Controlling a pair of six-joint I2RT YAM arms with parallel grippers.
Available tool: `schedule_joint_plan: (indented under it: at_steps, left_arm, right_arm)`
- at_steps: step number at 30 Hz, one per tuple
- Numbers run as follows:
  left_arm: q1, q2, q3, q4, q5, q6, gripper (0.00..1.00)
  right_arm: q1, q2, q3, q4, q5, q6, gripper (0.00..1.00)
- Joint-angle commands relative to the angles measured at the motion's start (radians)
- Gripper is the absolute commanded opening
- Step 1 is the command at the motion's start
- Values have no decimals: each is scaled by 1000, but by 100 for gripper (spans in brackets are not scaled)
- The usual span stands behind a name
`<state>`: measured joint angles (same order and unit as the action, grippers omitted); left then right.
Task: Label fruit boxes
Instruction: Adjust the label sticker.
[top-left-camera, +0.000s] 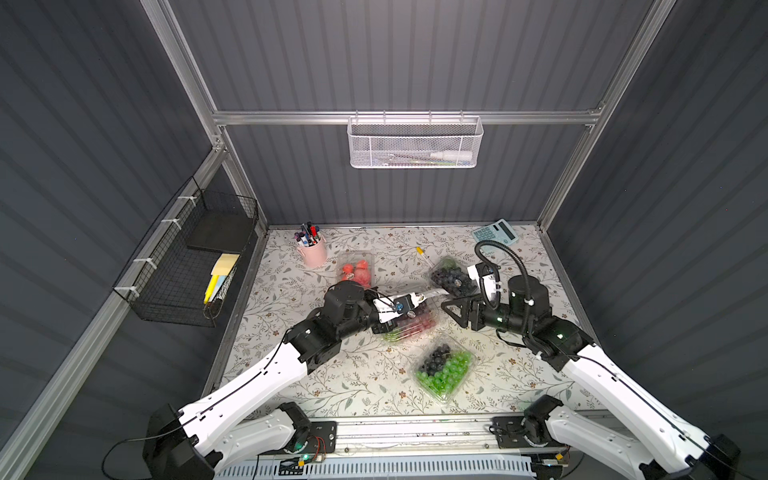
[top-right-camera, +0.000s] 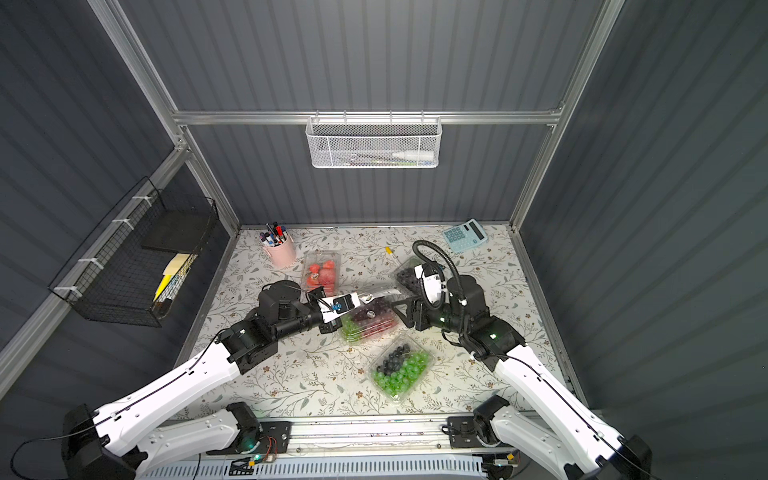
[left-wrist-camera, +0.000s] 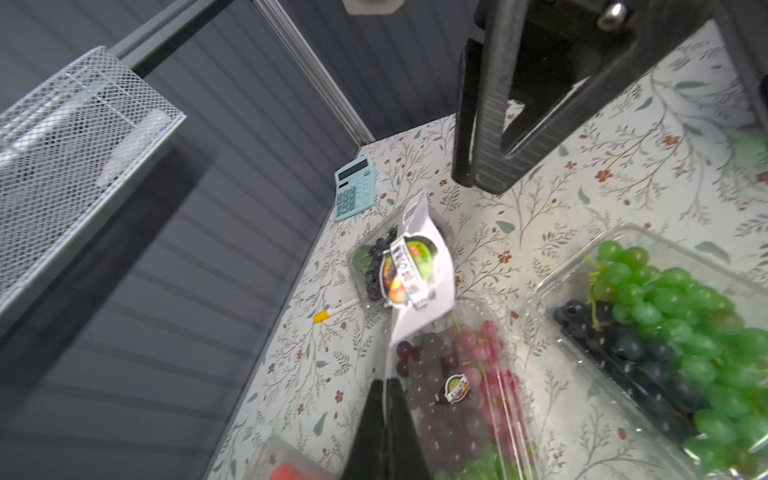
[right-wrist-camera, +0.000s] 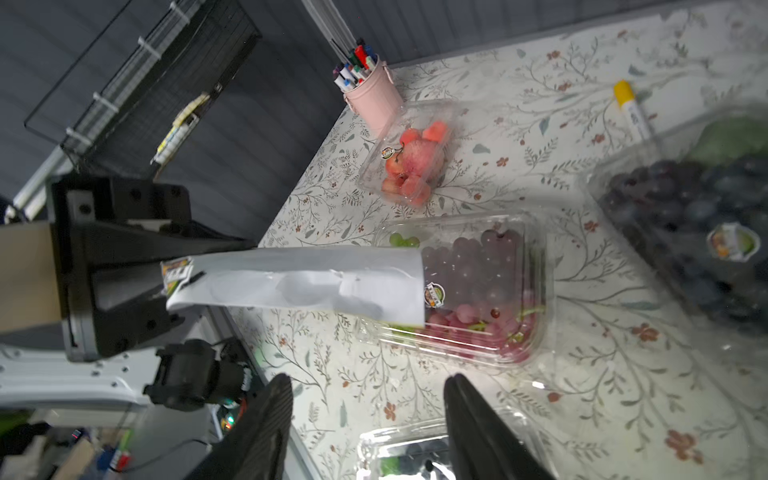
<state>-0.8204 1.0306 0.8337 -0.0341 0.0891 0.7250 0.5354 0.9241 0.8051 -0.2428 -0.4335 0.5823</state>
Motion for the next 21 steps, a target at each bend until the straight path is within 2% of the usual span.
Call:
schedule_joint_plan:
  at_steps: [1,5,7,11,16,21]
  left_arm:
    - [-16,-15,-30,78,-115,138,0]
    - [-27,8,-35,94,-136,194,0]
    - [-38,14,-44,118,-149,204,0]
    - [-60,19,-57,161,-163,213,0]
    - [-86,35,-61,178,-173,232,0]
    - [-105,35,-65,173,-169,243,0]
  right_arm:
    - [-3,4,-10,144,-83,413,63]
    - [1,-2,-108,415,-117,700,65]
    - [11,5,-127,474,-107,785,66]
    - [49,21,-105,438,-58,849,67]
    - [91,91,-78,526,-36,912,66]
    - [103,143,-56,557,-5,933,57]
